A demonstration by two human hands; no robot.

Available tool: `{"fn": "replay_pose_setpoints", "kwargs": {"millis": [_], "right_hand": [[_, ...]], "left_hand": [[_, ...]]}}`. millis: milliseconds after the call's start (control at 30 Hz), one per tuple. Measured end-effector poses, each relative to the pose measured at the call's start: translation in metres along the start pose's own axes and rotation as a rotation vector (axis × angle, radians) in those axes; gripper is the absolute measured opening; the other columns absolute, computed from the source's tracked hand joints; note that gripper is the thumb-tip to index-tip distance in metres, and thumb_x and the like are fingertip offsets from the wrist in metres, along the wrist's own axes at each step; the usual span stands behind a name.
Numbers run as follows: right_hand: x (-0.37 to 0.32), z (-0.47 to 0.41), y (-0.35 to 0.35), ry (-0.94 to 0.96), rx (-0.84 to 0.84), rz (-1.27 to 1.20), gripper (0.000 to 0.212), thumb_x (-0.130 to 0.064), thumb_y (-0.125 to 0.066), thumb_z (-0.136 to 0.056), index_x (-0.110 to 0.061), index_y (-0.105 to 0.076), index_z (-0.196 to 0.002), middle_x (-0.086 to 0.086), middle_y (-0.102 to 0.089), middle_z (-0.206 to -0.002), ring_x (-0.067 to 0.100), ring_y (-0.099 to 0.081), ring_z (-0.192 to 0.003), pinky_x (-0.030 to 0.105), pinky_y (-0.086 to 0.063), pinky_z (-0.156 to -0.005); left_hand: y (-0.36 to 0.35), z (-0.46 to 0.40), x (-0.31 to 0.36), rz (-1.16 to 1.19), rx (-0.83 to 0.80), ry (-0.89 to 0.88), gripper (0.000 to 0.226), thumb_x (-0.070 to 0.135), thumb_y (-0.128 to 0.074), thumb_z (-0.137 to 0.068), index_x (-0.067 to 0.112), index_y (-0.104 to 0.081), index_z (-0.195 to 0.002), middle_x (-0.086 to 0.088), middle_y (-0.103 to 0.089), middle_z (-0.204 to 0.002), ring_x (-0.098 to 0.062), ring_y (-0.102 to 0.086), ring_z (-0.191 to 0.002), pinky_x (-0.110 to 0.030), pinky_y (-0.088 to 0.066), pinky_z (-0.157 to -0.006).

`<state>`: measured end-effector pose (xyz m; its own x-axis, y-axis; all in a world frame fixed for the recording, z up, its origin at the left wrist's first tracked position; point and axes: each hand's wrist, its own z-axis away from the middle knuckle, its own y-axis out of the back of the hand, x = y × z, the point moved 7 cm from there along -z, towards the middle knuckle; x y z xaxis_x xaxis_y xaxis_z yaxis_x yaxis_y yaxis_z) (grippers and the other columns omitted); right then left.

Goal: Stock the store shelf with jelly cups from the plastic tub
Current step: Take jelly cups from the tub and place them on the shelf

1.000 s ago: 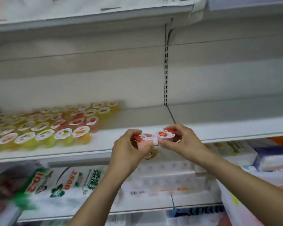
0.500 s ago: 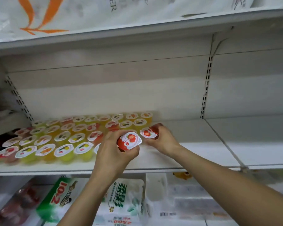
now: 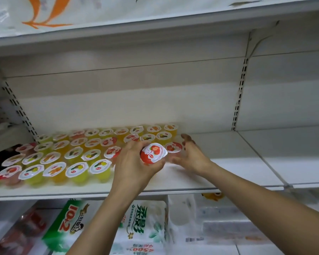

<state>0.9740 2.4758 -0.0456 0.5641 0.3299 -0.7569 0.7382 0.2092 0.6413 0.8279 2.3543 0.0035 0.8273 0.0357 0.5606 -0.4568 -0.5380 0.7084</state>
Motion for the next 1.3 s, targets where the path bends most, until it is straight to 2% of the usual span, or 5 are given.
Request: {"fn": "replay_pose_setpoints", "kwargs": {"millis": [133,367,667,967,1300], "right_hand": [[0.001,0.021,0.025,0.094,0.088,0.126,0.084,-0.047,-0.069,-0.081,-0.028,-0.021,-0.147,-0.001,-0.037,-0.147,0.016,-0.035,-0.136,0.036,-0.038,-0.106],[0.013,0.048,0.049,0.192,0.105,0.209,0.072,-0.033,-0.067,-0.085,-0.025,-0.030,-0.146,-0.004,-0.036,-0.147,0.013,-0.034,-0.135,0.030,-0.034,-0.109],[0.025,0.064,0.060,0.217,0.089,0.218,0.067,-0.033,-0.064,-0.087,-0.031,-0.030,-0.144,-0.009,-0.035,-0.146,0.009,-0.033,-0.134,0.027,-0.035,-0.106],[0.046,0.107,0.104,0.306,0.232,0.379,0.063,-0.047,-0.052,-0.093,-0.027,-0.028,-0.147,-0.005,-0.029,-0.152,0.014,-0.025,-0.139,0.034,-0.025,-0.113],[0.210,0.223,0.201,0.010,0.256,0.424,0.055,-0.039,-0.055,-0.092,-0.022,-0.037,-0.142,-0.003,-0.039,-0.142,0.017,-0.039,-0.129,0.032,-0.043,-0.092]], "left_hand": [[-0.013,-0.001,0.021,-0.380,0.026,-0.142,0.072,0.084,-0.040,-0.067,0.037,-0.062,-0.116,0.012,-0.059,-0.114,-0.016,-0.042,-0.113,-0.036,-0.026,-0.095],[-0.050,-0.006,0.019,-0.662,-0.024,-0.207,0.071,0.081,-0.047,-0.072,0.033,-0.061,-0.122,0.007,-0.054,-0.127,-0.021,-0.035,-0.128,-0.047,-0.015,-0.109],[-0.063,-0.005,0.020,-0.662,-0.010,-0.215,0.060,0.071,-0.062,-0.067,0.026,-0.073,-0.104,0.000,-0.065,-0.111,-0.027,-0.050,-0.113,-0.049,-0.020,-0.104],[-0.066,0.034,0.075,-0.376,0.088,-0.376,0.076,0.062,-0.048,-0.080,0.014,-0.046,-0.138,-0.010,-0.052,-0.129,-0.031,-0.044,-0.120,-0.051,-0.036,-0.105],[-0.217,0.143,0.202,0.001,-0.328,-0.517,0.056,0.041,-0.060,-0.086,0.023,-0.046,-0.136,0.002,-0.050,-0.131,-0.018,-0.049,-0.117,-0.031,-0.043,-0.095]]}}
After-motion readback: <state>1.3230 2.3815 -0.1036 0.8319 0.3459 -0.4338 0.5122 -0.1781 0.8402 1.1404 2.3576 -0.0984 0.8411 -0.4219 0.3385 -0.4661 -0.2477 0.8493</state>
